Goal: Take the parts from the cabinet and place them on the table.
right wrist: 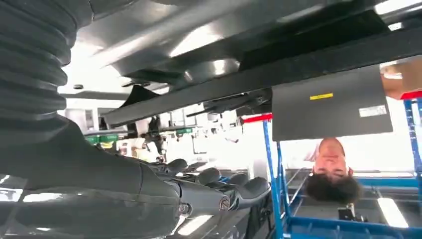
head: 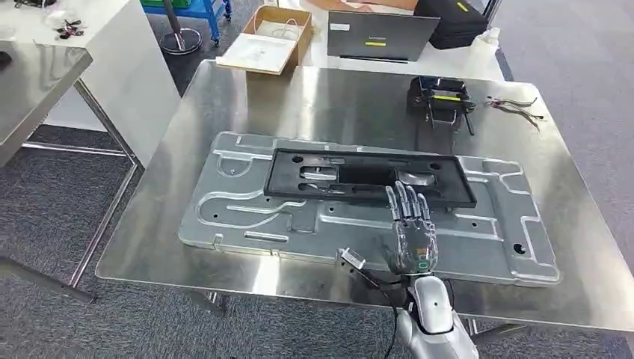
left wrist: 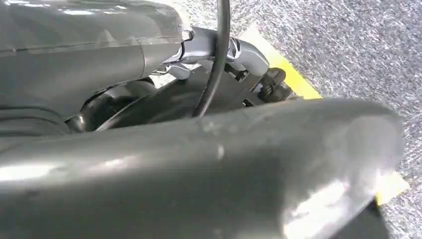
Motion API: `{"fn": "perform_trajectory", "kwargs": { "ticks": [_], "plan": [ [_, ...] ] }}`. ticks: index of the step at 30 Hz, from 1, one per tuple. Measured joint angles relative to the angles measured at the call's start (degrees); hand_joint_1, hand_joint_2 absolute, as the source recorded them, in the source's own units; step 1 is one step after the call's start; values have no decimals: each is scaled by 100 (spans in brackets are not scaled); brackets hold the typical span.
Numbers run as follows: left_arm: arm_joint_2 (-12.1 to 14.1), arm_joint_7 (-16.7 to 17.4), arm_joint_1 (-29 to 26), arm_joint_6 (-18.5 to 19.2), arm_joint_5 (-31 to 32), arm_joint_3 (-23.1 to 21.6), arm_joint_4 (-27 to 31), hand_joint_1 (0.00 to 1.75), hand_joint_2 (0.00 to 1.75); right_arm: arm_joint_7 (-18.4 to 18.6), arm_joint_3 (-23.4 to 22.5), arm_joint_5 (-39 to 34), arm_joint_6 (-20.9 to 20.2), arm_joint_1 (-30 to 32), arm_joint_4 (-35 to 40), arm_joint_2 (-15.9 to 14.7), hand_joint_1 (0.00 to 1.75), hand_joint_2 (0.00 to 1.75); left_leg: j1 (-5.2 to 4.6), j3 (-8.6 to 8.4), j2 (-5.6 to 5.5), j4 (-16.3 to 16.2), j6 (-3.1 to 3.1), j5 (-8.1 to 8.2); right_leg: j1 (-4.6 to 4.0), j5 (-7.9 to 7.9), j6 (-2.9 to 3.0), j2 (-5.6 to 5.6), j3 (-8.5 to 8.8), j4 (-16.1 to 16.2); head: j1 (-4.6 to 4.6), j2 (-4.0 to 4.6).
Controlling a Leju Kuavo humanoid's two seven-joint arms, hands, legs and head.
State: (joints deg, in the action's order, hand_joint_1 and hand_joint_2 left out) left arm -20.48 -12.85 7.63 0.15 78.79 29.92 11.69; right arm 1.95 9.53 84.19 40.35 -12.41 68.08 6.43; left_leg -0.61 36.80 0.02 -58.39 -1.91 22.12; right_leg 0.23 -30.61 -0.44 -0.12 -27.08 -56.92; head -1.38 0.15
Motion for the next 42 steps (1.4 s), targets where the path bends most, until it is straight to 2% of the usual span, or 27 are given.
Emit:
{"fn": "perform_trajectory", "kwargs": {
  "ticks": [1, 4, 5, 8, 9, 10, 11, 13, 14, 15, 16, 17, 19, 20, 23, 24, 25, 27, 28, 29, 31, 34, 35, 37, 39, 40, 42],
  "plan": [
    [2, 4, 1, 9, 4, 0, 0, 0, 0, 0, 2, 2, -2, 10, -4, 2, 0, 175, 26, -18, 8, 31, 37, -47, -12, 22, -6, -14, -18, 11, -2, 0],
    [2, 17, -2, 26, 26, 0, 0, 0, 0, 0, 0, 15, -2, 45, -15, 2, 0, 175, 36, -10, 1, 114, 152, -216, -33, 184, 101, -2, -84, 93, 0, 0],
    [16, 18, 1, 31, 26, 0, 0, 0, 0, 0, 0, 17, -2, 36, -18, 9, 0, 175, 49, 33, -14, 37, 181, -73, 27, 295, 130, -48, -126, 153, 0, 0],
    [24, 17, 30, 35, 26, 0, 0, 0, 0, 2, 0, 17, -4, 60, -35, 22, 0, 175, 86, 289, -16, -983, 278, 981, 27, 495, 203, -49, -392, 136, 0, 0],
    [24, 18, 40, 35, 26, 0, 0, 0, 0, 2, 0, 17, -4, 70, -50, 22, 0, 175, 93, 336, -15, -1395, 309, 1160, 26, 559, 198, -60, -498, 114, -2, 0],
    [24, 17, 40, 37, 28, 0, 0, 0, 0, 2, 0, 17, -4, 77, -59, 22, 0, 175, 101, 315, -14, -1627, 329, 1137, 27, 622, 187, -64, -603, 84, 0, 0],
    [27, 22, 40, 39, 37, 0, 0, 0, 0, 0, 0, 20, -5, 86, -63, 24, 0, 175, 121, 203, -13, -1645, 344, 954, 30, 680, 172, -68, -725, 42, -2, 0],
    [29, 33, 30, 46, 42, 0, 0, 0, 0, 2, 0, 22, -4, 94, -63, 22, 0, 175, 150, -306, -10, -1064, 355, 547, 46, 767, 126, -67, -951, -68, -2, 0],
    [29, 35, 25, 48, 42, 0, 0, 0, 0, 2, 0, 24, -4, 92, -61, 24, 0, 175, 164, -659, -12, -582, 353, 555, 47, 803, 94, -63, -1031, -139, -4, 0],
    [29, 35, 27, 59, 44, -2, 0, 0, 0, 2, -2, 26, -2, 95, -57, 28, 0, 175, 138, -961, -17, -112, 347, 850, 27, 835, 52, -58, -1108, -191, -4, 0],
    [29, 35, 26, 59, 59, -2, 0, 0, 0, 0, -2, 33, -2, 96, -59, 28, 0, 175, 111, -1003, -41, 14, 251, 897, 27, 874, 11, -61, -1124, -212, 0, 0],
    [29, 35, 11, 59, 61, -2, 0, 0, 0, 0, -2, 37, -2, 96, -61, 39, 0, 175, 107, -932, -34, 29, 233, 875, 27, 927, -19, -70, -1120, -203, 0, 0],
    [27, 39, 1, 59, 81, -2, 0, 0, 0, 0, 0, 46, -4, 107, -61, 46, 0, 175, 81, -871, -33, 45, 96, 764, 45, 1066, -117, -67, -1133, -137, 0, 0],
    [9, 37, -3, 57, 85, -2, -4, 0, 0, 0, 0, 46, -4, 118, -68, 44, 0, 175, 118, -824, 17, 83, 31, 665, 87, 986, -139, -40, -1167, -173, 0, 0],
    [11, 39, -1, 57, 92, -2, -4, 0, 0, 0, 0, 46, -4, 124, -70, 44, 0, 175, 106, -547, 24, 94, -61, 423, 83, -107, -202, -11, -1438, -1063, 0, 0],
    [11, 39, -9, 59, 94, -2, -4, 0, 0, -4, 0, 50, -4, 129, -70, 44, 0, 175, 100, -448, 26, 89, -57, 348, 85, -327, -218, -11, -1513, -1449, 0, 0],
    [13, 39, -16, 59, 96, -2, -4, 0, 0, -4, 0, 52, -4, 140, -77, 44, 0, 175, 92, -319, 26, 77, -51, 259, 85, -387, -228, -11, -1535, -1801, 0, 0],
    [13, 31, -10, 57, 98, -2, -4, 0, 0, -4, 0, 63, -4, 152, -92, 44, 0, 175, 87, -119, 29, 57, -35, 126, 85, -14, -218, -11, -1274, -1774, 0, 0],
    [11, 31, -3, 57, 101, -2, -4, 0, 0, -4, 0, 66, -4, 150, -96, 44, 0, 175, 87, -32, 29, 39, -22, 69, 82, 204, -197, -11, -972, -1452, 0, 0],
    [11, 31, 6, 57, 101, -2, -4, 0, 0, -4, 0, 68, -4, 143, -96, 44, 0, 175, 84, 36, 26, 20, -2, 17, 75, 281, -162, -10, -573, -959, 0, 0],
    [-2, 28, 33, 57, 103, -4, -4, 0, 0, -4, 0, 68, -4, 120, -94, 48, 0, 175, 53, 89, 16, -8, 57, -71, 21, -66, -70, -2, 94, 37, 0, 0],
    [0, 31, 29, 57, 111, -4, -4, 0, 0, -2, 2, 70, -4, 144, -116, 52, 0, 175, 91, 74, 32, 73, 168, -253, -23, 29, 20, 6, 15, 40, -2, 0],
    [2, 31, 19, 57, 109, -4, -4, 0, 0, -2, 4, 70, -4, 164, -138, 63, 0, 175, 74, 112, 21, 71, 207, -254, 54, 132, 80, -13, -38, 96, -2, 0],
    [13, 28, 22, 48, 101, -4, -4, 0, 0, 4, 4, 66, -7, 177, -166, 112, 0, 175, 98, 264, 9, -305, 242, 366, 45, 280, 178, -43, -204, 98, -7, 0],
    [13, 24, 38, 48, 96, -4, -4, 0, 0, 2, 9, 76, -7, 241, -195, 155, 0, 175, 99, 403, 9, -1141, 282, 1030, 34, 422, 181, -51, -384, 87, -4, 0],
    [16, 17, 39, 39, 92, -4, -4, 0, 0, -26, 4, 33, -7, 284, -219, 186, 0, 175, 100, 437, 11, -1542, 298, 1142, 26, 491, 180, -59, -487, 66, -7, 0],
    [20, 15, 35, 35, 92, -4, -4, 0, 0, -87, -2, -59, -7, 368, -267, 225, 0, 175, 101, 266, 12, -1721, 298, 846, 20, 600, 169, -72, -702, 3, -7, 0]
  ]
}}
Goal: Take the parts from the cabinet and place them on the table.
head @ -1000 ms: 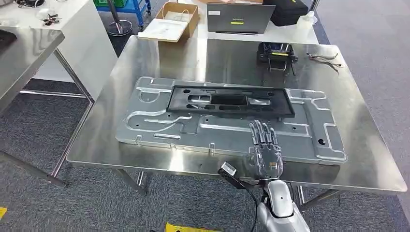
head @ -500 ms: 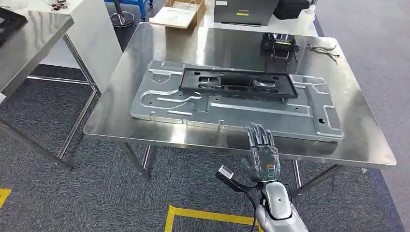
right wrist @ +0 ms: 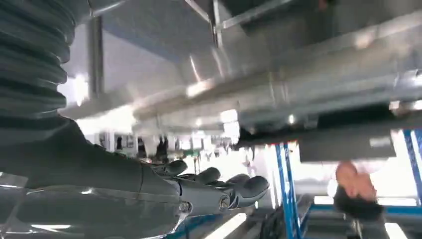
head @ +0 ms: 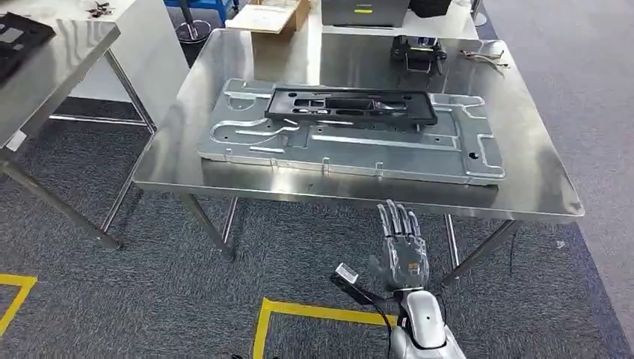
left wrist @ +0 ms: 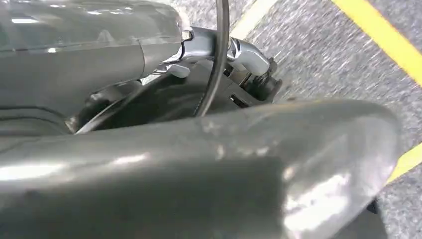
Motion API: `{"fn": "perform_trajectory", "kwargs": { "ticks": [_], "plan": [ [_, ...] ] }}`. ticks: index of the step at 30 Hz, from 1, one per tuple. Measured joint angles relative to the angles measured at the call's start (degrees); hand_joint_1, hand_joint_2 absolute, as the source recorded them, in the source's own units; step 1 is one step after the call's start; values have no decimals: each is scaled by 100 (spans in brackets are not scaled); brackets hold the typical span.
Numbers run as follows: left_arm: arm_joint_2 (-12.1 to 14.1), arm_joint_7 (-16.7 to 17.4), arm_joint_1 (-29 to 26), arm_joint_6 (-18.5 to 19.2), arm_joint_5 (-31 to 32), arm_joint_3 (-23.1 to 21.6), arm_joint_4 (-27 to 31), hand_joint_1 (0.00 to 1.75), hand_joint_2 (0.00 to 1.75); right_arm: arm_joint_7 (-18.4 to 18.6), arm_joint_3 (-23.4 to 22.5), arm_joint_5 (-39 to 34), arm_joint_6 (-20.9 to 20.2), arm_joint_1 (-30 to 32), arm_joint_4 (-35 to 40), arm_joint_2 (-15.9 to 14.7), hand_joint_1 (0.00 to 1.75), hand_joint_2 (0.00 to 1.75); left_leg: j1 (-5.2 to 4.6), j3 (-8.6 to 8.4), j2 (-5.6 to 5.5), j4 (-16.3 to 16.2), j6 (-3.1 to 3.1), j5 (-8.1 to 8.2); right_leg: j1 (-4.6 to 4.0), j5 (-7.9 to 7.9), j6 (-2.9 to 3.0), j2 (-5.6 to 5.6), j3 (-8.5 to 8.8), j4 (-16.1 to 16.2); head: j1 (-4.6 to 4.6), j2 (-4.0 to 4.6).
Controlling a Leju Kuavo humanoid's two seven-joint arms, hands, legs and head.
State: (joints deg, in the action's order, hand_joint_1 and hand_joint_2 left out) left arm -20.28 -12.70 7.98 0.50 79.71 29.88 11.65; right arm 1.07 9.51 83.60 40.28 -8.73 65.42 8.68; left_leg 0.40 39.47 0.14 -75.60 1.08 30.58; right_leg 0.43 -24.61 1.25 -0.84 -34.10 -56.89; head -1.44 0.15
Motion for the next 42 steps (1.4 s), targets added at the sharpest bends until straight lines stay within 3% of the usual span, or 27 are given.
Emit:
{"fn": "perform_trajectory", "kwargs": {
  "ticks": [2, 3, 4, 8, 9, 11, 12, 13, 14, 15, 17, 18, 19, 20, 23, 24, 27, 29, 31, 33, 34, 35, 36, 38, 39, 40, 42],
  "plan": [
    [4, 13, -29, -20, -18, 0, 0, 0, 0, -99, -13, -92, 0, 74, -26, 37, 0, 175, -1, -553, -2, 658, -40, -352, -6, 91, -21, 5, -189, -79, 0, 0],
    [9, 13, -32, -59, -42, 2, 0, 0, 0, -255, -52, -287, 0, 120, -41, 80, 0, 175, -4, -957, -11, 1221, -87, -296, -6, 126, -41, 12, -244, -127, 0, 0],
    [15, 15, -37, -90, -52, 2, 0, 0, 0, -422, -96, -532, 0, 167, -66, 123, 0, 175, -46, -1304, -16, 1770, -120, -4, -29, 159, -78, 14, -303, -153, 0, 0],
    [20, 13, -71, -173, -118, 2, 0, 0, 0, -1233, -293, -1964, -9, 262, -422, 256, 0, 175, -63, -1222, -14, 1907, -229, -139, -26, 387, -215, 6, -303, -70, 2, 0],
    [13, 7, -64, -173, -120, 2, 0, 0, 0, -1290, -328, -2099, -9, 304, -488, 258, 0, 175, -14, -1188, 34, 1958, -275, -237, 17, 260, -243, 40, -334, -122, 0, 0],
    [15, 0, -67, -179, -164, 4, 0, 0, 0, -1453, -419, -2377, -54, 339, -651, 260, 0, 175, -17, -1043, 32, 1964, -361, -378, 30, -467, -301, 69, -526, -663, 2, 0],
    [15, -2, -69, -181, -179, 7, 0, 0, 0, -1560, -474, -2577, -137, 339, -760, 260, 0, 0, -20, -948, 39, 1960, -359, -446, 38, -773, -326, 69, -640, -1091, 2, 0],
    [18, -4, -76, -196, -214, 17, 0, 0, 0, -1701, -537, -2850, -257, 348, -899, 264, 0, 0, -21, -852, 43, 1952, -354, -515, 42, -954, -346, 68, -734, -1498, 2, 0],
    [22, -15, -83, -219, -236, 37, 0, 0, 0, -1883, -636, -3190, -409, 371, -1069, 273, 0, 0, -20, -741, 44, 1938, -346, -587, 51, -939, -360, 69, -752, -1788, 2, 0],
    [24, -20, -90, -238, -254, 53, 0, 0, 0, -2075, -762, -3540, -550, 397, -1242, 282, 0, 0, -17, -645, 44, 1920, -339, -643, 65, -766, -372, 69, -665, -1815, 2, 0],
    [24, -33, -94, -273, -310, 85, 0, 0, 0, -2459, -1096, -4195, -772, 398, -1660, 293, 0, 0, -10, -457, 40, 1858, -304, -734, 93, -320, -380, 67, -161, -1243, 2, 0],
    [24, -33, -95, -280, -332, 111, 0, 0, 0, -2610, -1288, -4438, -800, 369, -1921, 295, 0, 0, -8, -394, 33, 1823, -270, -763, 103, -276, -379, 65, 209, -752, 2, 0],
    [28, -33, -95, -291, -345, 136, 0, 0, 0, -2801, -1446, -4611, -802, 319, -2167, 297, 0, 0, -25, -350, 30, 1792, -235, -792, 97, -483, -365, 68, 546, -260, 2, 0],
    [30, -41, -100, -321, -369, 151, 0, 0, 0, -2996, -1668, -4829, -871, 291, -2498, 297, 0, 0, -40, -327, 33, 1756, -198, -828, 59, -607, -307, 89, 707, 67, -7, 0],
    [33, -87, -125, -428, -435, 206, 0, 0, 0, -3178, -2298, -5303, -1323, 275, -3269, 288, 0, 0, -27, -313, 42, 1790, -92, -961, 24, -543, -197, 84, 636, 56, -2, 0],
    [39, -98, -146, -463, -448, 232, 0, 0, 0, -3191, -2519, -5454, -1507, 282, -3518, 288, 0, 0, -4, -268, 31, 1755, -70, -912, 76, -474, -135, 43, 594, 87, 0, 0],
    [48, -138, -146, -498, -483, 291, 0, 0, 0, -3084, -3047, -5606, -1766, 303, -4068, 258, 0, 0, 16, -7, 26, 821, -4, 102, 31, -300, -23, 23, 381, 69, -4, 0],
    [61, -138, -139, -514, -514, 313, 0, 0, 0, -3010, -3299, -5637, -1779, 344, -4339, 240, 0, 0, 15, 98, 27, 46, 9, 416, -10, -193, -6, 5, 202, 28, -4, 0],
    [74, -133, -144, -516, -514, 328, 0, 0, 0, -2975, -3451, -5639, -1779, 364, -4525, 229, 0, 0, 10, -144, 26, 77, -35, 134, -51, -101, 2, 5, 14, -30, -4, 0],
    [89, -136, -156, -518, -522, 337, 0, 0, 0, -2727, -3550, -5639, -1825, 365, -4675, 225, 0, 0, -29, -800, 20, 941, -167, -196, -100, -2, 5, 36, -138, -69, -4, 0],
    [98, -133, -139, -516, -529, 339, 2, 0, 0, -2552, -3611, -5639, -1834, 375, -4769, 232, 0, 0, -84, -1184, 13, 1524, -302, -52, -76, 47, -4, 33, -165, -83, 0, 0],
    [109, -133, -128, -507, -531, 341, 2, 0, 0, -2381, -3656, -5639, -1849, 408, -4848, 245, 0, 0, -92, -1462, 14, 1987, -331, 79, -92, 88, -53, 24, -187, -83, -2, 0],
    [109, -133, -120, -507, -538, 345, 2, 0, 0, -2235, -3701, -5635, -1840, 431, -4898, 243, 0, 0, -123, -1449, 8, 1994, -302, 72, -55, 150, -101, 1, -181, -56, -2, 0],
    [114, -129, -122, -501, -553, 382, 2, 0, 0, -1886, -3770, -5569, -1836, 437, -5018, 243, 0, 0, -158, -1390, 9, 2036, -346, -36, -20, 266, -148, -2, -182, -1, -5, 0],
    [116, -127, -135, -507, -581, 407, 0, 0, 0, -1671, -3797, -5525, -1834, 471, -5080, 240, 0, 0, -86, -1346, 21, 2185, -383, -198, -69, 327, -186, 21, -193, 43, -4, 0],
    [127, -131, -110, -520, -596, 422, 2, 0, 0, -1523, -3827, -5482, -1825, 478, -5118, 221, 0, 0, -78, -1334, 64, 2221, -390, -305, -46, 145, -227, 45, -256, -13, -2, 0],
    [125, -160, -86, -588, -634, 435, 2, 0, 0, -1188, -3858, -5420, -1836, 503, -5176, 221, 0, 0, -65, -1137, 34, 2253, -420, -459, -17, -601, -279, 70, -405, -578, -2, 0]
  ]
}}
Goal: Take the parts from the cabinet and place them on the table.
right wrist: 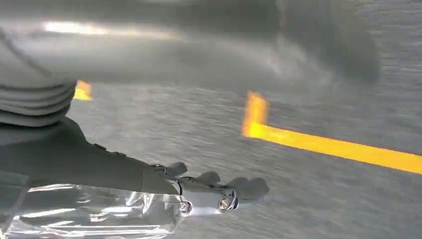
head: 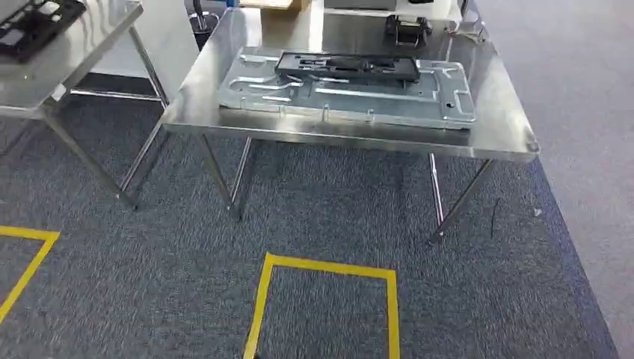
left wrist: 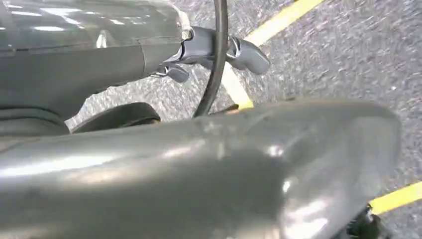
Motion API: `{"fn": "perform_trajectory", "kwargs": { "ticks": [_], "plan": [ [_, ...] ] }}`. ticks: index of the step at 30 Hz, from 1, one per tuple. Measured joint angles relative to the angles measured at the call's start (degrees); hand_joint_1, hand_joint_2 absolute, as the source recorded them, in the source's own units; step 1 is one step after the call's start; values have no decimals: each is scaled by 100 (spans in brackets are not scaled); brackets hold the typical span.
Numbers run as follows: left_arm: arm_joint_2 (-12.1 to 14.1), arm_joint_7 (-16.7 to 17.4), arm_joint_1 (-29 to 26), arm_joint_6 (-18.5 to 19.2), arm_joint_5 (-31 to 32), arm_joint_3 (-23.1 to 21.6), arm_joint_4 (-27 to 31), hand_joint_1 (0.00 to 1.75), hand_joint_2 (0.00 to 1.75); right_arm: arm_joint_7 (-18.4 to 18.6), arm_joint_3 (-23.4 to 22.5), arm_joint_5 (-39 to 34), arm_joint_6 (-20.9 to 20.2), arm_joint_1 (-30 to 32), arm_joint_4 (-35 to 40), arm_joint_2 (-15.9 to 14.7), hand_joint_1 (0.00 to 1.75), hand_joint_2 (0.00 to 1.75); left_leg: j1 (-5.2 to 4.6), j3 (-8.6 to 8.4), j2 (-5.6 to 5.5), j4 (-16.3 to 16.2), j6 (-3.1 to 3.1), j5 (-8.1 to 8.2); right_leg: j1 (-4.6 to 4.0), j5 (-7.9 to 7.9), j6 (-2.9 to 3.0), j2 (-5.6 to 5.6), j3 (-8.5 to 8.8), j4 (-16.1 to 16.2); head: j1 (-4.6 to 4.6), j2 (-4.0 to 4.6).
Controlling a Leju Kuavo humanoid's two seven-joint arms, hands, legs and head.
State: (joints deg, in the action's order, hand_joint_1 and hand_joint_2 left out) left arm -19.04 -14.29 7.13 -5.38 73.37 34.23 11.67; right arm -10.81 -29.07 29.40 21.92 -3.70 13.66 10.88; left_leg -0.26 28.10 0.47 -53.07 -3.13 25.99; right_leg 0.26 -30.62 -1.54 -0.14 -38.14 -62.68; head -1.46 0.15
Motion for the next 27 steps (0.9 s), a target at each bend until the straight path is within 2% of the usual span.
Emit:
{"fn": "perform_trajectory", "kwargs": {
  "ticks": [1, 2, 3, 4, 5, 6, 7, 8, 9, 11, 12, 13, 14, 15, 16, 17, 18, 19, 20, 21, 22, 23, 24, 27],
  "plan": [
    [0, -20, -11, -30, -2, 9, 0, 0, 0, 105, -4, 43, -20, 7, -26, -6, 0, 0, 0, 95, -2, -24, 7, -78, 15, -316, -21, 2, -100, -444, 0, 0],
    [0, -31, -30, -44, -7, 18, 0, 0, 0, 174, -4, 61, -24, 7, -44, -9, 0, 0, 1, 223, -3, -53, 17, -152, 23, -463, -39, 1, -163, -844, 0, 0],
    [2, -37, -42, -63, -7, 31, 0, 0, 0, 200, -7, 68, -24, 8, -50, -9, 0, 0, 5, 354, -6, -93, 30, -224, 38, -388, -55, 1, -154, -1082, 0, 0],
    [0, -37, -48, -70, -7, 35, 0, 0, 0, 240, -7, 94, -31, 10, -57, -13, 0, 0, 13, 490, -25, -140, 52, -290, 53, -159, -69, 2, -31, -1079, 0, 0],
    [0, -35, -47, -70, -7, 35, 0, 0, 0, 332, -7, 147, -63, 10, -68, -17, 0, 0, 27, 619, -62, -191, 81, -346, 62, 89, -76, 8, 188, -887, 0, 0],
    [0, -28, -43, -68, -7, 35, 0, 0, 0, 463, -7, 210, -109, 9, -79, -22, 0, 0, 47, 759, -114, -256, 117, -409, 75, 245, -84, 60, 550, -469, 0, 0],
    [0, -26, -24, -72, -7, 37, 0, 0, 0, 586, -4, 266, -142, 6, -85, -24, 0, 0, 56, 850, -173, -319, 151, -460, 100, 182, -85, 206, 936, 3, 0, 0],
    [0, -28, -10, -94, -7, 37, 0, 0, 0, 708, 4, 319, -171, 7, -89, -24, 0, 0, 28, 939, -223, -377, 185, -490, 94, -87, -68, 434, 1404, 597, 2, 0],
    [-2, -33, -6, -109, -9, 39, 0, 0, 0, 800, 18, 367, -214, 11, -96, -24, 0, 0, 22, 976, -275, -417, 213, -544, 86, -250, 15, 433, 1486, 878, -7, 0],
    [-2, -46, -23, -122, -9, 46, 0, 0, 0, 863, 26, 435, -492, 18, -118, -55, 0, 0, 26, 1000, -366, -375, 288, -675, 51, -202, 96, 327, 1430, 798, -4, 0],
    [4, -52, -48, -135, -9, 50, 0, 0, 0, 875, 35, 463, -641, 18, -118, -78, 0, 0, 45, 1022, -435, -377, 318, -736, 67, -151, 166, 243, 1398, 803, -2, 0],
    [4, -63, -74, -144, -9, 59, 0, 0, 0, 895, 39, 472, -711, 15, -124, -105, 0, 0, 68, 1062, -357, -455, 333, -615, 80, -107, 228, 142, 1369, 809, -2, 0],
    [4, -63, -84, -155, -9, 65, -2, 0, 0, 900, 42, 496, -763, 30, -127, -144, 0, 0, 61, 1145, -224, -675, 352, -273, 66, -61, 283, 95, 1324, 809, -7, 0],
    [4, -63, -92, -188, -9, 70, -2, 0, 0, 909, 53, 525, -791, 48, -129, -173, 0, 0, 69, 1239, -161, -1035, 378, 101, 53, -14, 301, 25, 1270, 803, -7, 0],
    [7, -63, -87, -190, -11, 77, -2, 0, 0, 911, 66, 551, -813, 65, -129, -199, 0, 0, 75, 1350, -131, -1473, 399, 404, 39, 30, 301, -42, 1207, 794, -4, 0],
    [7, -63, -88, -190, -17, 90, 0, 0, 0, 915, 74, 566, -833, 74, -129, -227, 0, 0, 78, 1467, -107, -1996, 417, 609, 28, 76, 300, -125, 1123, 776, -7, 0],
    [7, -63, -89, -192, -17, 98, 0, 0, 0, 917, 79, 577, -835, 74, -129, -247, 0, 0, 79, 1507, -91, -2308, 422, 605, 18, 107, 295, -191, 1049, 745, -4, 0],
    [9, -63, -95, -192, -20, 107, 0, 0, 0, 919, 81, 586, -835, 74, -129, -260, 0, 0, 79, 1445, -79, -2376, 415, 462, 9, 130, 293, -257, 983, 715, -7, 0],
    [9, -63, -103, -192, -26, 118, -2, 0, 0, 928, 92, 608, -835, 72, -131, -267, 0, 0, 79, 1244, -69, -2191, 393, 268, 0, 146, 286, -325, 915, 685, -7, 0],
    [9, -61, -103, -192, -31, 125, 0, 0, 0, 948, 114, 629, -839, 70, -131, -275, 0, 0, 76, 905, -41, -1760, 355, 117, -11, 158, 274, -381, 877, 660, -7, 0],
    [9, -59, -112, -194, -37, 129, 0, 0, 0, 961, 127, 653, -854, 68, -131, -275, 0, 0, 60, 506, 45, -1205, 306, 72, -20, 169, 265, -427, 860, 640, -7, 0],
    [9, -59, -106, -199, -46, 133, 0, 0, 0, 963, 140, 675, -868, 70, -131, -278, 0, 0, 6, 144, 268, -671, 244, 214, -28, 177, 249, -477, 858, 625, -7, 0],
    [7, -57, -99, -201, -66, 135, 0, 0, 0, 972, 159, 708, -872, 75, -135, -280, 0, 0, -32, 7, 325, -425, 220, 278, -46, 190, 213, -520, 839, 611, -4, 0],
    [0, -35, -112, -203, -85, 146, 0, 0, 0, 1007, 212, 795, -942, 26, -138, -302, 0, 0, -39, 93, 203, -336, 156, 287, -55, 239, 125, -688, 831, 625, -4, 0]
  ]
}}
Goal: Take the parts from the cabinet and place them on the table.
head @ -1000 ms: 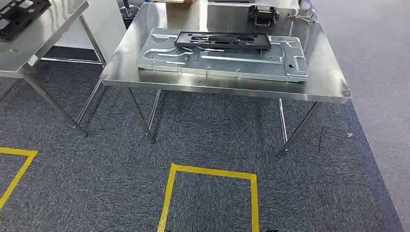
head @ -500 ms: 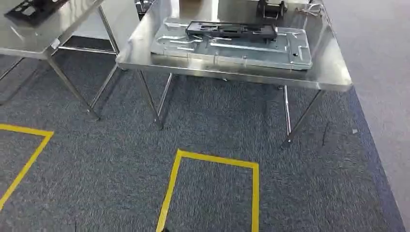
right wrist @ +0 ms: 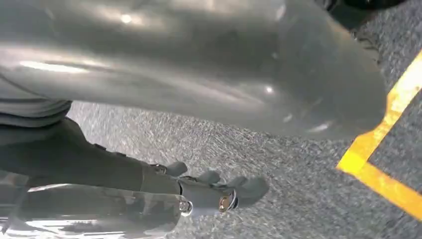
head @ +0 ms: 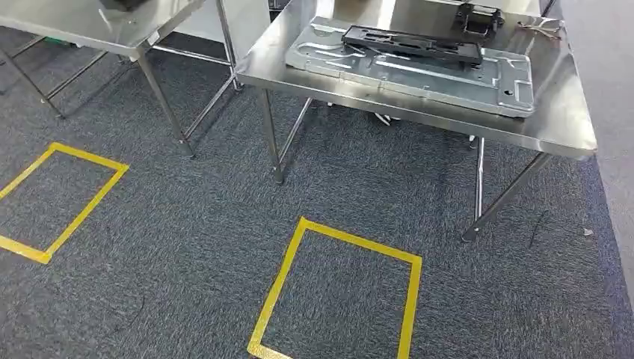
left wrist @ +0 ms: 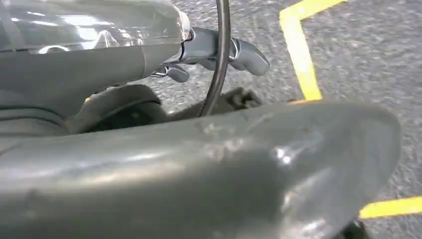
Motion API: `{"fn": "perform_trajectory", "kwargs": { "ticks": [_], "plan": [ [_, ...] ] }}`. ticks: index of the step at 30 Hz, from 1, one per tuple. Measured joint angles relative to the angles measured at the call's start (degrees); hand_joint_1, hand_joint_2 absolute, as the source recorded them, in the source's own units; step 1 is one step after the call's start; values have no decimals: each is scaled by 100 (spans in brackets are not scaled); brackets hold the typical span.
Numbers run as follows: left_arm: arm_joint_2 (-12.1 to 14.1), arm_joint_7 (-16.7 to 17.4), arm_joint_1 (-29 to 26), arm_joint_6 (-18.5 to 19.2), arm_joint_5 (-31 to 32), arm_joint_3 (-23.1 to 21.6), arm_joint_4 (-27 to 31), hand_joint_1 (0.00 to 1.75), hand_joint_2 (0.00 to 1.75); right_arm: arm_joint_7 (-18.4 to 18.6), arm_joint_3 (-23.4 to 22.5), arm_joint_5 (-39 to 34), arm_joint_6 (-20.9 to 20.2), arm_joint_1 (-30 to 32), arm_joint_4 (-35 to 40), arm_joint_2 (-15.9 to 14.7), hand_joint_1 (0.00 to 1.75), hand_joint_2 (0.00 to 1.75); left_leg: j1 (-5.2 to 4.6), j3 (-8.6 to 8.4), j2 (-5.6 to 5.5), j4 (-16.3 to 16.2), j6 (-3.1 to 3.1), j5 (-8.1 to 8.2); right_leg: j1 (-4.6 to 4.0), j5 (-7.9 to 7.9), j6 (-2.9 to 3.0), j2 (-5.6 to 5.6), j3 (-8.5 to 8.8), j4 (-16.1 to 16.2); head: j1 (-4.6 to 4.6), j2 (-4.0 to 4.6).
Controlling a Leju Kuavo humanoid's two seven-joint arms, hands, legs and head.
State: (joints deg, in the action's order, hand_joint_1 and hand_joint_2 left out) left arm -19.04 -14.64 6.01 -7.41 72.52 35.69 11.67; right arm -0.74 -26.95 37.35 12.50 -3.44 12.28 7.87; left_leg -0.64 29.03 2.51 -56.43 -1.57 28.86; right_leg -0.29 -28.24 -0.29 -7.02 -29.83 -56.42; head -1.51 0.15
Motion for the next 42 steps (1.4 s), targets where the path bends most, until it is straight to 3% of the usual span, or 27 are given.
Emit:
{"fn": "perform_trajectory", "kwargs": {
  "ticks": [1, 3, 5, 6, 7, 9, 10, 11, 12, 15, 16, 18, 20, 22, 23, 25, 26, 27, 31, 32, 33, 34, 36, 38, 40, 41, 42],
  "plan": [
    [0, 9, -21, 0, 0, 4, -2, 0, 0, 13, 26, 28, -4, -5, 0, -13, 0, 0, 81, -61, -46, 87, -58, -81, 9, -45, -48, 65, -12, -40, 0, 0],
    [-2, 15, -10, 0, 0, 4, 0, 0, 0, 20, 52, 57, -6, 10, 0, -57, 0, 0, 65, 15, -122, 95, -142, -145, 52, -444, -95, 559, -233, -527, 2, 0],
    [-5, 15, 0, 2, -2, 6, -2, 0, 0, 28, 66, 72, -26, 30, -11, -68, 0, 0, 51, 86, -234, 87, -162, -185, 71, -905, -128, 675, -649, -1469, 2, 0],
    [-2, 17, -10, 4, -7, 9, -2, 0, 0, 42, 76, 85, -28, 37, -13, -74, 0, 0, 49, 115, -297, 71, -160, -201, 73, -966, -142, 679, -775, -1749, 2, 0],
    [-2, 24, -22, 9, -18, 17, 0, 0, 0, 52, 96, 101, -35, 46, -15, -79, 0, 0, 50, 137, -362, 47, -150, -208, 82, -885, -153, 679, -774, -1760, 2, 0],
    [-2, 35, -25, 9, -18, 26, -2, 0, 0, 74, 107, 161, -78, 53, -15, -103, 0, 0, 54, 169, -509, -24, -140, -204, 114, -396, -159, 705, -392, -1032, 2, 0],
    [-4, 50, -22, 13, -18, 28, -2, 0, 0, 74, 118, 186, -98, 51, -17, -116, 0, 0, 58, 184, -580, -76, -119, -190, 133, -122, -156, 789, -98, -452, 2, 0],
    [-4, 72, -23, 13, -17, 31, -2, 0, 0, 81, 133, 203, -114, 59, -20, -127, 0, 0, 67, 225, -613, -115, -102, -182, 164, -152, -137, 1104, 39, -155, 2, 0],
    [-4, 90, -11, 13, -17, 31, -2, 0, 0, 92, 151, 227, -127, 64, -35, -136, 0, 0, 33, 282, -662, -186, -58, -172, 140, -157, -126, 1176, 27, -96, 0, 0],
    [-4, 105, -17, 20, -17, 35, -2, 0, 0, 92, 212, 264, -129, 35, -37, -144, 0, 0, 66, 331, -815, -131, 57, -247, 110, -126, -42, 1001, -3, -125, 2, 0],
    [0, 109, -18, 20, -18, 39, -2, 0, 0, 92, 225, 264, -129, 28, -37, -138, 0, 0, 37, 372, -832, -170, 81, -233, 186, -82, 26, 916, 9, -59, 0, 0],
    [0, 120, -16, 20, -18, 44, -2, 0, 0, 98, 238, 267, -131, 46, -37, -142, 0, 0, 33, 552, -429, -574, 123, 73, 172, -61, 106, 777, 10, -33, -11, 0],
    [0, 118, -6, 20, -17, 44, 0, 0, 0, 118, 245, 286, -140, 63, -39, -151, 0, 0, 78, 985, -327, -1521, 175, 541, 147, -64, 114, 616, -19, -42, -9, 0],
    [7, 118, -11, 26, -15, 46, -2, 0, 0, 146, 264, 308, -175, 58, -44, -157, 0, 0, 102, 1166, -297, -1982, 208, 630, 146, -67, 111, 466, -32, -56, -9, 0],
    [11, 118, -16, 26, -15, 50, 0, 0, 0, 149, 278, 317, -188, 53, -44, -157, 0, 0, 116, 1043, -280, -1776, 212, 471, 148, -70, 106, 400, -27, -58, -9, 0],
    [15, 118, -17, 26, -15, 57, 0, 0, 0, 153, 295, 328, -199, 42, -44, -157, 0, 0, 126, 496, -180, -783, 197, -6, 159, -90, 74, 284, 5, -62, -9, 0],
    [15, 118, -18, 26, -13, 57, 0, 0, 0, 153, 304, 330, -199, 42, -44, -157, 0, 0, 122, 222, 9, -274, 177, -145, 154, -105, 49, 233, 26, -65, -9, 0],
    [15, 114, 1, 26, -11, 59, 0, 0, 0, 155, 317, 332, -199, 49, -46, -160, 0, 0, 49, 174, 110, -140, 167, -53, 112, -123, 2, 184, 22, -80, -9, 0],
    [15, 109, -33, 26, 7, 61, 0, 0, 0, 195, 347, 356, -227, -13, -46, -160, 0, 0, 52, 255, -109, -113, 15, -121, 116, -99, -132, 18, 62, -46, -9, 0],
    [11, 111, -36, 26, 11, 61, -2, 0, 0, 205, 356, 367, -236, -13, -46, -162, 0, 0, 94, 186, -150, -60, -43, -171, 149, -165, -165, 95, 64, -84, -9, 0],
    [11, 120, -32, 26, 22, 61, -2, 0, 0, 214, 365, 380, -236, 0, -46, -164, 0, 0, 88, 201, -198, -43, -78, -191, 158, -356, -176, 398, -34, -307, -7, 0],
    [11, 142, -16, 26, 26, 61, -2, 0, 0, 234, 374, 393, -246, 11, -46, -164, 0, 0, 86, 227, -240, -43, -109, -208, 159, -609, -171, 566, -239, -727, -2, 0],
    [11, 234, -4, 26, 26, 61, 0, 0, 0, 317, 382, 442, -240, 15, -55, -162, 0, 0, 51, 256, -352, -48, -130, -222, 153, -979, -175, 662, -683, -1634, -2, 0],
    [15, 332, -21, 26, 26, 63, -2, 0, 0, 446, 398, 496, -56, 27, -55, -122, 0, 0, 17, 255, -508, -64, -134, -225, 150, -815, -144, 680, -772, -1737, -2, 0],
    [17, 374, -18, 28, 24, 63, 0, 0, 0, 507, 426, 538, 44, 42, -57, -83, 0, 0, 6, 241, -672, -84, -132, -223, 129, -261, -77, 764, -406, -891, -2, 0],
    [15, 378, -13, 26, 24, 63, -2, 0, 0, 513, 439, 548, 66, 43, -57, -70, 0, 0, 4, 238, -737, -93, -126, -220, 106, -16, -30, 957, -191, -400, -2, 0],
    [11, 380, -4, 28, 24, 63, -2, 0, 0, 522, 444, 555, 88, 54, -59, -68, 0, 0, -8, 261, -784, -105, -108, -221, 119, -78, 28, 1251, -102, -202, -7, 0]
  ]
}}
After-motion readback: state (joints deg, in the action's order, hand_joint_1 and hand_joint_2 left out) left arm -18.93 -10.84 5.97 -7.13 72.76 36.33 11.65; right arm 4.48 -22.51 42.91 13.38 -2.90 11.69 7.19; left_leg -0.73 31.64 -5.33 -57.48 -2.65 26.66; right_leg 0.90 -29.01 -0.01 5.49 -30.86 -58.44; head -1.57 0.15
